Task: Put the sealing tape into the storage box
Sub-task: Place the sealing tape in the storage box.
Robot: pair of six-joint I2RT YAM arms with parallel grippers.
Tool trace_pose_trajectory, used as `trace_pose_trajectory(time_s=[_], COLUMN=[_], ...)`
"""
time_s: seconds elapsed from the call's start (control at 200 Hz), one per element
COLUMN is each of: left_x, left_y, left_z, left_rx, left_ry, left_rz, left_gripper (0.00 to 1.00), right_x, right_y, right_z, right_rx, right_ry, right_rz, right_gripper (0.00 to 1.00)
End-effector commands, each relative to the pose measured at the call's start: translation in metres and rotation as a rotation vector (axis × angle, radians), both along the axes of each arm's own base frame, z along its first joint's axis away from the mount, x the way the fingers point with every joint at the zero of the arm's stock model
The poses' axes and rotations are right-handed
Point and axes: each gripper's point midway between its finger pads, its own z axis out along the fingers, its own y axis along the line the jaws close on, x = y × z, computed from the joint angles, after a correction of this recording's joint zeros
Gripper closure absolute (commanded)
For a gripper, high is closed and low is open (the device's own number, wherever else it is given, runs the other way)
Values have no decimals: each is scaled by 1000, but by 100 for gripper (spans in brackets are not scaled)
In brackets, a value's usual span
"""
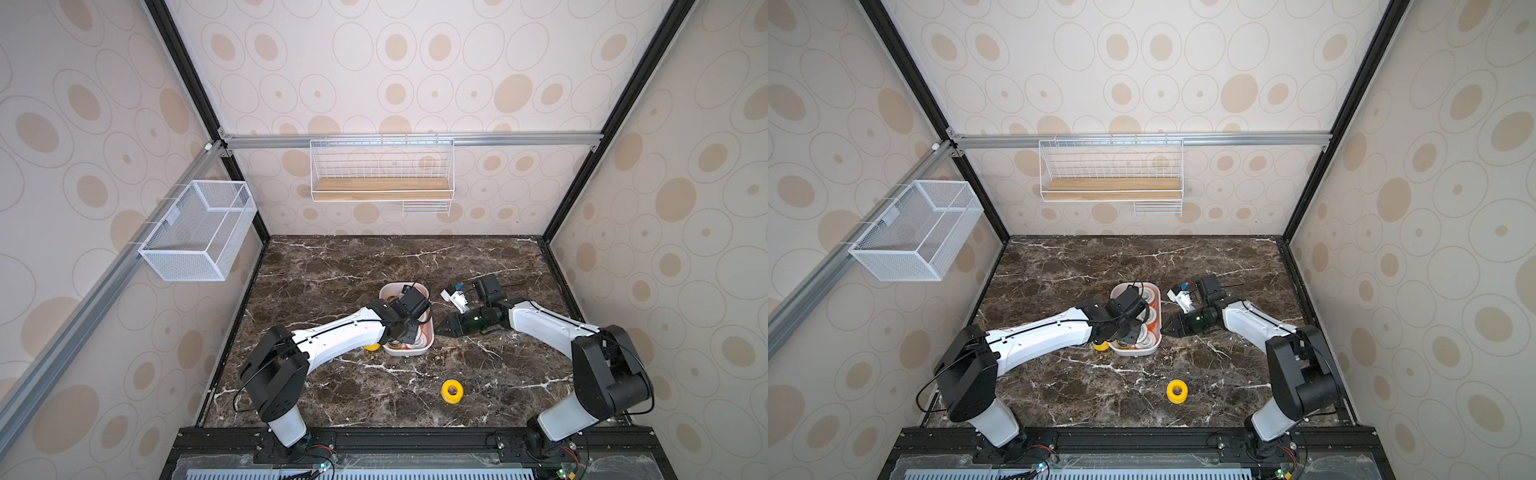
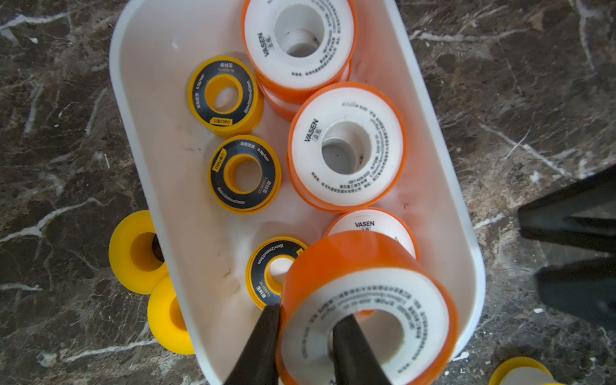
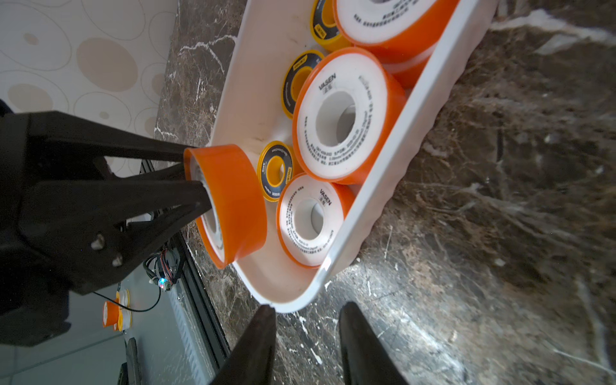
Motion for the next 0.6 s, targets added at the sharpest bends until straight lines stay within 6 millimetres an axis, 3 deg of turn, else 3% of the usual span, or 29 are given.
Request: trace_pose_trajectory(time_s=[0.0, 0.596], left_x=[8, 7], left_y=[-8, -27], left_z=[5, -17], left_rx=[-6, -25], left_ry=[-13, 52], left_rz=[-16, -67], left_gripper=[71, 70], right_x=[5, 8], right_y=[8, 19], right_z=[1, -12], right_rx=[8, 5], right_ry=[1, 49], right_rz=[6, 9], right_gripper=[64, 77])
